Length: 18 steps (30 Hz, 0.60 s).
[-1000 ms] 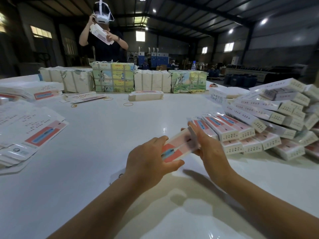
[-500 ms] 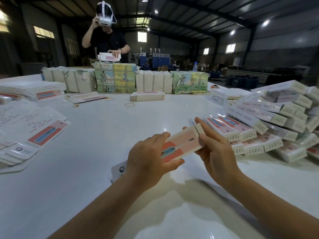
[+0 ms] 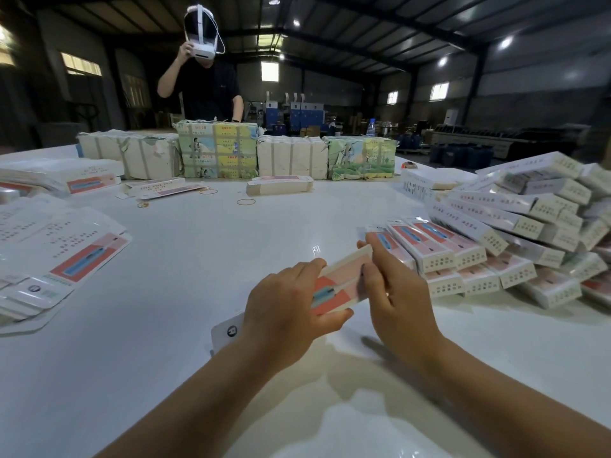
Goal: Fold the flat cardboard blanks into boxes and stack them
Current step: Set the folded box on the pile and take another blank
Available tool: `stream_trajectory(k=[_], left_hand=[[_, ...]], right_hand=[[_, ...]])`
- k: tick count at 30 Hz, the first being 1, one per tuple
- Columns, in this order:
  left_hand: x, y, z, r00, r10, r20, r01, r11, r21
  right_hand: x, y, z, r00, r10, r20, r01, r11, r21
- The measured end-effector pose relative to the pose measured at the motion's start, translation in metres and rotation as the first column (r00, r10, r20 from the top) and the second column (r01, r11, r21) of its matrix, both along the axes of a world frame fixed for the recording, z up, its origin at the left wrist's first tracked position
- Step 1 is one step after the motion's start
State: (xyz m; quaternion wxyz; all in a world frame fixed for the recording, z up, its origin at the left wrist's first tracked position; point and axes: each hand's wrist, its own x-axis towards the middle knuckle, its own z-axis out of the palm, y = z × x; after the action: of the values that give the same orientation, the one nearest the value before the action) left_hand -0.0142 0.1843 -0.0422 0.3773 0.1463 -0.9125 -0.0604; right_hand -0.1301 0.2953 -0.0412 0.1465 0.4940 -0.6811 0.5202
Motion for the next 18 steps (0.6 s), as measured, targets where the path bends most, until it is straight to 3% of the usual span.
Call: stream_trajectory(k=[4,7,10,15,18], left_hand=[[-0.003,-0.003,-0.001,0.999,0.036,0.026,-0.037,0.999,0.038],[-0.002,-0.011,-0.003,0.999,0.034,0.012,-0.035,0.997,0.069],[0.000,-0.018,-0.004,1.000,0.022,-0.004,-0.021,0.996,0.088],[0.006,-0.033,-0.001,0.996,0.025,0.082,-0.027,0.999,0.026],[0.008,-0.036,0.002,0.982,-0.017,0.190,0.001,0.997,0.083]], right_hand=[[0.001,0.000,0.004,0.986,0.061,0.156,-0.075,0.993,0.085],[0.000,0.001,0.005,0.935,0.180,0.306,-0.205,0.977,0.051],[-0.001,0.001,0.002,0.898,0.244,0.366,-0.293,0.952,0.086],[-0.004,0.001,-0.003,0.929,0.271,0.251,-0.328,0.919,0.220],[-0.012,0.005,0.001,0.958,0.285,0.004,-0.276,0.924,0.266]])
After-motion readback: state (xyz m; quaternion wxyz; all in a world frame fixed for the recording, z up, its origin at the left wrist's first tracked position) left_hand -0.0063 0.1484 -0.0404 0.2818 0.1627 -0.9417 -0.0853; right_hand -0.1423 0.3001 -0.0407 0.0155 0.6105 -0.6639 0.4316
